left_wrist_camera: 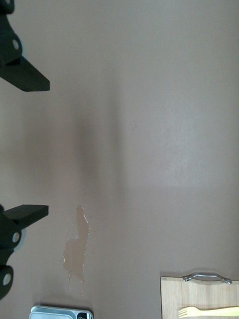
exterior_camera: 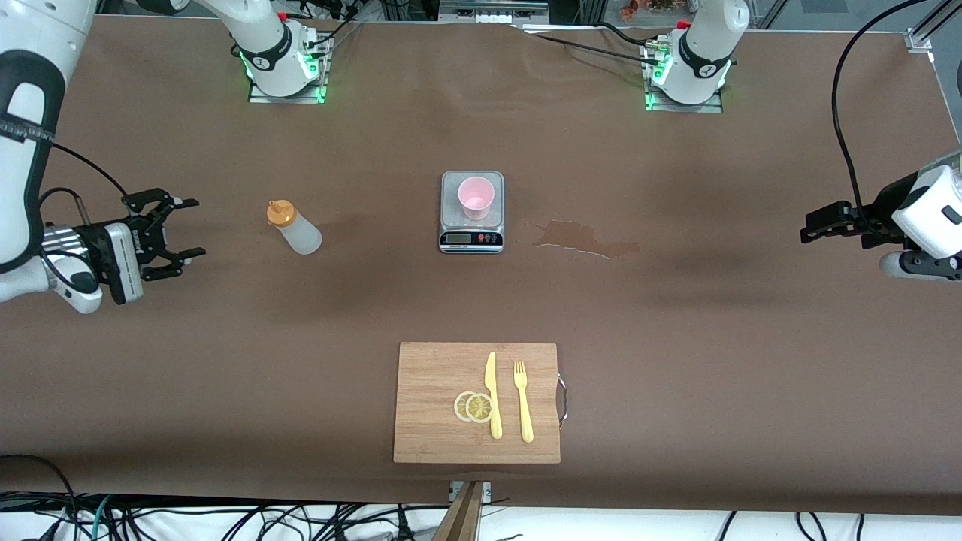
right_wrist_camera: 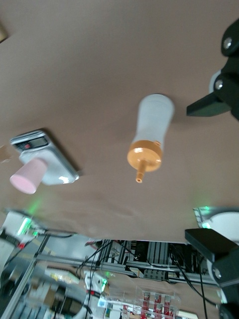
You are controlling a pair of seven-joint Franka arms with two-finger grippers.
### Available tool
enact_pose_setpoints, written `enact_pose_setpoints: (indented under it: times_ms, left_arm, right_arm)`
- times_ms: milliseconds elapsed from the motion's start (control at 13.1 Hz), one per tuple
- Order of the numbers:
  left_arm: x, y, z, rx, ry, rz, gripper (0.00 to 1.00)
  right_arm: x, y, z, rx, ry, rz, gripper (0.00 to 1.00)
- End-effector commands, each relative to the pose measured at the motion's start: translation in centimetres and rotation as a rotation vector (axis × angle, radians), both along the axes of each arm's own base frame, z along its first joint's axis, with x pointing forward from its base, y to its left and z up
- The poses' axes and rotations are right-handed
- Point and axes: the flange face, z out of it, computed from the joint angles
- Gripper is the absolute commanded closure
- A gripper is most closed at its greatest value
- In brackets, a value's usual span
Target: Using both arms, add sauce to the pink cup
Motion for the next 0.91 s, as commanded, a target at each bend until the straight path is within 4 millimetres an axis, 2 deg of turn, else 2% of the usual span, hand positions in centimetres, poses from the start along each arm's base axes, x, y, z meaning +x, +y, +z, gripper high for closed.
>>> enact_pose_setpoints:
  times_ms: [0,152,228,457,609,685,838]
  left_arm:
    - [0.4,-0.4,0.5,-0.001,0.002,-0.017,0.0]
    - [0.4,-0.4,0.5,-0.001,0.002,-0.019,0.0]
    - [0.4,-0.2,0.5,-0.001,0.002,-0.016,0.0]
    - [0.4,-0.1,0.5,-0.001,0.002,-0.014,0.0]
    - [0.4,0.2,0.5,-0.001,0.002,-0.009,0.0]
    - [0.4,0.2,0.5,-0.001,0.002,-0.009,0.0]
    - [0.4,0.2,0.5,-0.001,0.002,-0.009,0.0]
  right_arm:
    - [0.2,1.8,5.1,-0.228,0.046,-0.072,0.01]
    - [0.6,3.6,7.7,-0.379,0.071,-0.172,0.01]
    - [0.8,5.1,9.8,-0.465,0.042,-0.202,0.01]
    - [-0.7,6.4,15.3,-0.694,-0.021,-0.344,0.01]
    - [-2.4,8.3,17.4,-0.862,-0.056,-0.438,0.01]
    - [-3.4,8.9,17.7,-0.928,-0.051,-0.502,0.01]
    - [-5.5,8.9,18.2,-0.963,-0.029,-0.623,0.01]
